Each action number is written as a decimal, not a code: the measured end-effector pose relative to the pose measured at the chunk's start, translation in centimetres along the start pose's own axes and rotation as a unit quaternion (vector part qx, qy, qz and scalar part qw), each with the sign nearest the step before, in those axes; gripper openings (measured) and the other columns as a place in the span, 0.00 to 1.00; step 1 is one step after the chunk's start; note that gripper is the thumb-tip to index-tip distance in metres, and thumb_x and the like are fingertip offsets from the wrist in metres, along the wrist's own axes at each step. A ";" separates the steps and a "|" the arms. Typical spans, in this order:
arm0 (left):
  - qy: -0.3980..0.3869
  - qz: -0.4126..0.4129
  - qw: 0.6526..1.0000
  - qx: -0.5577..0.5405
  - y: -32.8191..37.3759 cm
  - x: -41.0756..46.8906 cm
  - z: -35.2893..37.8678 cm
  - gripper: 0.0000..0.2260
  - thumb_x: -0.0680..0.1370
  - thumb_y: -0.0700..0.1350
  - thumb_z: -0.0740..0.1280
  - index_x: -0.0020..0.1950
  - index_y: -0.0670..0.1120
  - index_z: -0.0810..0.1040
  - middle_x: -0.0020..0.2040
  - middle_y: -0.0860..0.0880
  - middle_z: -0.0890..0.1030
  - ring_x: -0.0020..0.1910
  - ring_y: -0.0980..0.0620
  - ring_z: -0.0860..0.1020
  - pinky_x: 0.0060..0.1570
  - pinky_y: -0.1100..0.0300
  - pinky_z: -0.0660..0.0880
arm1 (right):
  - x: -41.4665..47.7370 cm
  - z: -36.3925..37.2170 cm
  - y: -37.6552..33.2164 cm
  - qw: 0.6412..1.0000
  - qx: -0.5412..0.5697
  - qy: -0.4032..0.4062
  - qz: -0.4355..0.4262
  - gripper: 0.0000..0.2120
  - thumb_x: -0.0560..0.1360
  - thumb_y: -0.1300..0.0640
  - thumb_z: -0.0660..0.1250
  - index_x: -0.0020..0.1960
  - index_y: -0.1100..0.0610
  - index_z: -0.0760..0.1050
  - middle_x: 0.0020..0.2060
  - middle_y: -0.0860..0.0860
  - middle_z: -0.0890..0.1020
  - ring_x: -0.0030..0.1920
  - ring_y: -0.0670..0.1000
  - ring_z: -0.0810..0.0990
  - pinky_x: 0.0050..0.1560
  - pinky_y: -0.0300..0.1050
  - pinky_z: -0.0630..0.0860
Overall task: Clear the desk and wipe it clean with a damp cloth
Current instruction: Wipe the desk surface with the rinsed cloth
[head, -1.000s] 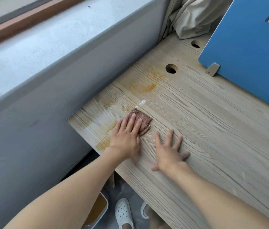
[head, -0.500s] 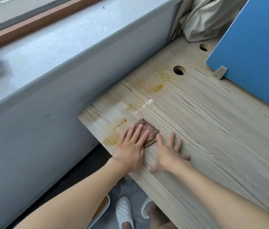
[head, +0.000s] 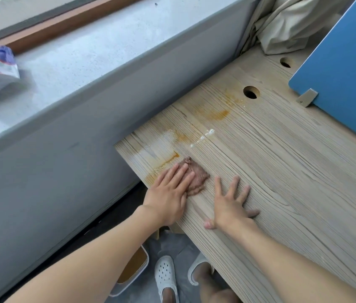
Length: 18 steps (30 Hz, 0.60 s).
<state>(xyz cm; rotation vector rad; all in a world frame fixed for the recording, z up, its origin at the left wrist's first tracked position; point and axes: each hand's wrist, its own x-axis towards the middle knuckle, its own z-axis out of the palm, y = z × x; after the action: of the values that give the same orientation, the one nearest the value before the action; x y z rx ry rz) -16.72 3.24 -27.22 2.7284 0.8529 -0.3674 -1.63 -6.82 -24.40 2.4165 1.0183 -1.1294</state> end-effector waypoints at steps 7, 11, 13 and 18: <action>-0.004 -0.005 1.000 -0.012 1.0 -1.6 0.8 0.28 0.80 0.56 0.38 0.80 0.55 0.34 0.80 0.50 0.34 0.78 0.48 0.30 0.77 0.47 0.36 | 0.0 0.0 0.1 1.000 0.004 -0.006 0.003 0.65 0.68 0.46 0.79 0.77 0.43 0.25 0.72 0.60 0.20 0.73 0.70 0.25 0.65 0.84 0.52; 0.002 -0.003 1.000 -0.017 -0.7 -1.9 0.6 0.30 0.78 0.57 0.34 0.80 0.56 0.36 0.80 0.53 0.35 0.78 0.51 0.31 0.77 0.50 0.35 | -0.3 -0.2 0.1 1.000 0.001 -0.002 0.000 0.65 0.68 0.44 0.79 0.77 0.43 0.25 0.73 0.60 0.22 0.74 0.70 0.27 0.65 0.84 0.52; 0.011 -0.047 0.998 -0.030 -1.0 -1.4 0.2 0.28 0.80 0.56 0.37 0.80 0.56 0.36 0.80 0.52 0.35 0.78 0.50 0.31 0.77 0.49 0.35 | -0.7 0.0 0.3 1.000 -0.014 0.012 -0.003 0.64 0.68 0.42 0.78 0.78 0.45 0.26 0.75 0.61 0.26 0.75 0.70 0.29 0.68 0.81 0.51; 0.005 -0.011 1.000 -0.023 0.4 -3.5 1.5 0.29 0.79 0.57 0.36 0.80 0.57 0.35 0.80 0.52 0.34 0.78 0.49 0.31 0.77 0.49 0.33 | -1.7 1.0 -1.1 0.991 -0.095 0.064 -0.065 0.52 0.75 0.46 0.72 0.81 0.55 0.37 0.79 0.58 0.34 0.78 0.66 0.35 0.73 0.76 0.49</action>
<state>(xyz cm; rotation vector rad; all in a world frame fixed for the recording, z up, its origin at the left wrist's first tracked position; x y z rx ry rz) -19.53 0.65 -27.50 2.6832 0.8842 -0.3356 -3.74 -7.33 -23.67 2.3237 1.2793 -0.8800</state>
